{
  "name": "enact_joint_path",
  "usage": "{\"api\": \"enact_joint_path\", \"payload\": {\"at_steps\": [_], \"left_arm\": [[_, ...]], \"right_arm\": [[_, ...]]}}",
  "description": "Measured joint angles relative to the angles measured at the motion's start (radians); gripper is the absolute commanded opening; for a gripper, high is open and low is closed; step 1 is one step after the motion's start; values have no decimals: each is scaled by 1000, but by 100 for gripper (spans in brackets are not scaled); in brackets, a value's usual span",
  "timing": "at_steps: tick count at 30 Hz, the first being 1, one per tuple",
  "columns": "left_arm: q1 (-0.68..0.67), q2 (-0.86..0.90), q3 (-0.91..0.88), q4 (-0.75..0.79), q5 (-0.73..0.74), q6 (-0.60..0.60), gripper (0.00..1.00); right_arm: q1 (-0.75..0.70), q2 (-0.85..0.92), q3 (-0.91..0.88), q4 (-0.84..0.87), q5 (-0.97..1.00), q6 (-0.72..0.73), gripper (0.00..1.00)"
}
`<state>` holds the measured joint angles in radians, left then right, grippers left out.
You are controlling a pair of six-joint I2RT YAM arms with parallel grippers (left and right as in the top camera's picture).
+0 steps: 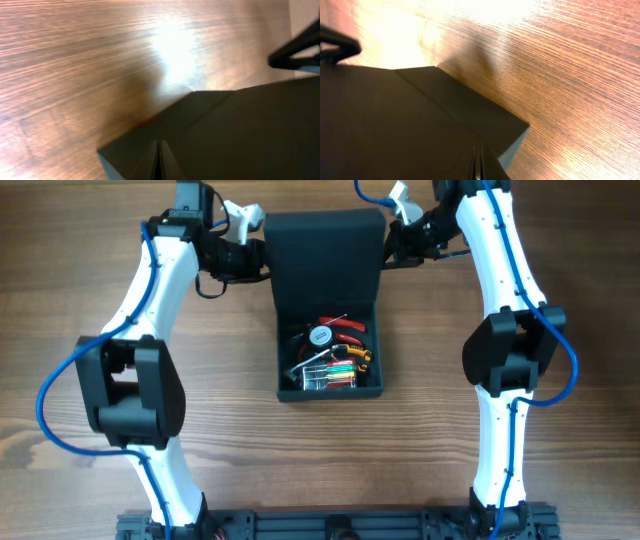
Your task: Pack container
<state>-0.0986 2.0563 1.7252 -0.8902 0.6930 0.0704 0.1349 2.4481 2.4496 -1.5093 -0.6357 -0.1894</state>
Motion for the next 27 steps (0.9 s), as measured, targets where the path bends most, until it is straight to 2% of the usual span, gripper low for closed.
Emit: {"api": "enact_joint_path", "payload": {"at_steps": [11, 27], "left_arm": [[-31, -92, 0, -41, -2, 6, 4], [-67, -280, 0, -333, -117, 50, 4]], "right_arm": [[1, -121, 1, -60, 91, 0, 4], [2, -321, 1, -97, 204, 2, 5]]}}
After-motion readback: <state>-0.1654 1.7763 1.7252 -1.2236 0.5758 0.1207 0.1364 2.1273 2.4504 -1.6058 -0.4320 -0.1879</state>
